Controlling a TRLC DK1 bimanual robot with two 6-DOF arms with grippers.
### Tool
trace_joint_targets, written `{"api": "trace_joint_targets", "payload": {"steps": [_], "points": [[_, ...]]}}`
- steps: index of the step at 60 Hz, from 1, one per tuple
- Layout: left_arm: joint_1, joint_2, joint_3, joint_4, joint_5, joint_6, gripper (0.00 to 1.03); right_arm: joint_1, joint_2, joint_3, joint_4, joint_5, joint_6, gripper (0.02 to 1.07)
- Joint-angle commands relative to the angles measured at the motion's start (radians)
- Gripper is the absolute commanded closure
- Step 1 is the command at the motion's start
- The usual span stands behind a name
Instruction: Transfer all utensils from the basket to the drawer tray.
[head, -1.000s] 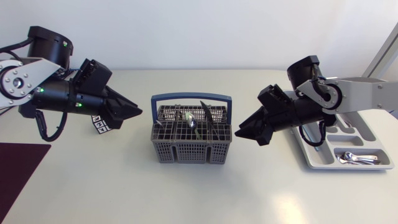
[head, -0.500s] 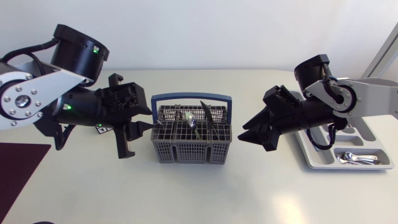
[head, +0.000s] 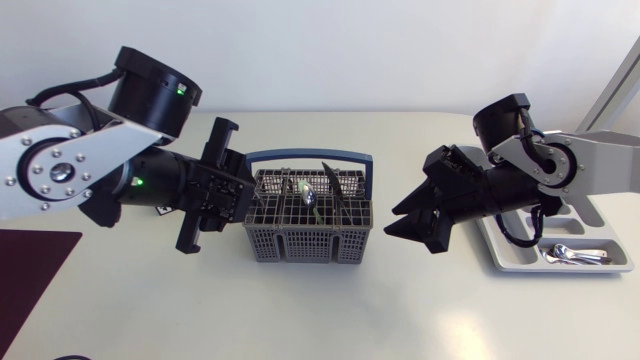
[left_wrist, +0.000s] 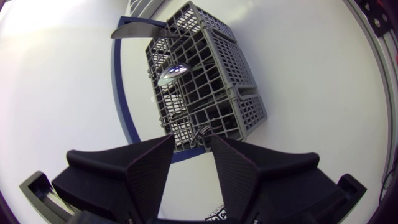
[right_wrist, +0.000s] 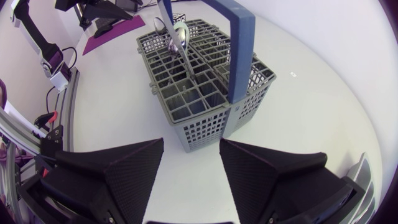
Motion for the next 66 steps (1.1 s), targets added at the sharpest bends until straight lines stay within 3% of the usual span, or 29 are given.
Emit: {"api": "trace_joint_targets", "payload": {"steps": [1, 15, 42, 48, 66], "points": [[-0.009, 0.045, 0.008, 0.001, -0.006, 0.088, 0.59, 0.005, -0.015, -0.023, -0.017, 0.005, -0.02, 0.4], [-0.018, 0.123, 0.056, -0.003, -0.024, 0.144, 0.65, -0.004, -0.015, -0.029, -0.02, 0.005, -0.033, 0.4], [0.042, 0.241, 0.135, -0.004, -0.052, 0.216, 0.65, -0.015, -0.01, -0.034, -0.022, 0.005, -0.045, 0.4], [0.043, 0.259, 0.148, -0.004, -0.052, 0.217, 0.74, -0.015, -0.01, -0.038, -0.022, 0.005, -0.049, 0.4], [0.031, 0.261, 0.142, -0.006, -0.052, 0.223, 0.83, -0.016, -0.02, -0.044, -0.029, 0.005, -0.056, 0.4]]}}
